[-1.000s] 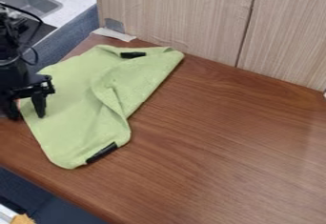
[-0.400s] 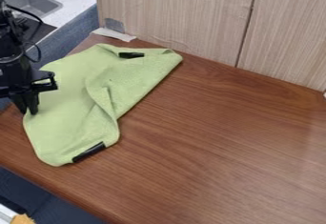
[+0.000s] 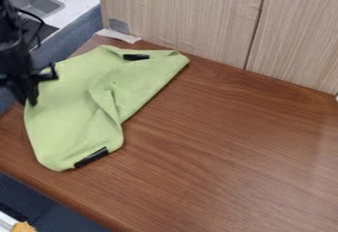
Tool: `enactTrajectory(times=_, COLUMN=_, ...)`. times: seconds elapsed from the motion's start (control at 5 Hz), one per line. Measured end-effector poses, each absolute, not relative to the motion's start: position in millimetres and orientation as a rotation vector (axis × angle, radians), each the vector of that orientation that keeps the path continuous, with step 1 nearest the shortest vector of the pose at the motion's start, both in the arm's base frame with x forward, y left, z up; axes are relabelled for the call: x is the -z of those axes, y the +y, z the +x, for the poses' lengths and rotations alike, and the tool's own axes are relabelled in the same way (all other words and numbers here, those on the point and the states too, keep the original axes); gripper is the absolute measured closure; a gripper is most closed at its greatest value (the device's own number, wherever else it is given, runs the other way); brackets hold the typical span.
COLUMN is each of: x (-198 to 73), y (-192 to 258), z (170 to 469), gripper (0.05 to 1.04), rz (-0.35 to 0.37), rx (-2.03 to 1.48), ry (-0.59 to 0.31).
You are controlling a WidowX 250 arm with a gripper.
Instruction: Fold the cloth from left to right
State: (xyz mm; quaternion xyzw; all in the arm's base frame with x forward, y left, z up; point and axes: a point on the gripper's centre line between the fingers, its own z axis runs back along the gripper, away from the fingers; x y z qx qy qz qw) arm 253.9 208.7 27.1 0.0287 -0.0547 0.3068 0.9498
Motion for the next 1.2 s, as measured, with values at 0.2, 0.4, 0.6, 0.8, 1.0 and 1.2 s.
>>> enactTrajectory(times=0.2, x=-56.8, y=184.9, z=277.4, gripper=1.026, rz=0.062, rx=-0.527, ry=-0.182)
enactTrajectory(times=0.4, x=-73.4, y=154.3, z=299.3, gripper=1.026, rz=0.065, rx=-0.413, ry=-0.234)
enactTrajectory(times=0.6, x=-79.4, y=116.8, z=322.9, gripper=1.026, rz=0.038, rx=-0.279, ry=-0.264)
enactTrajectory(times=0.8, x=-55.7, y=82.9, z=338.8, gripper=1.026, rz=-0.002, rx=-0.172, ry=-0.222)
enactTrajectory(times=1.0, x=-35.6, y=68.6, z=347.7, gripper=1.026, rz=-0.008, rx=-0.117, ry=-0.198)
enactTrajectory(times=1.2, x=-9.2, y=62.7, z=348.3, gripper=1.026, rz=-0.018, rx=-0.104, ry=-0.141)
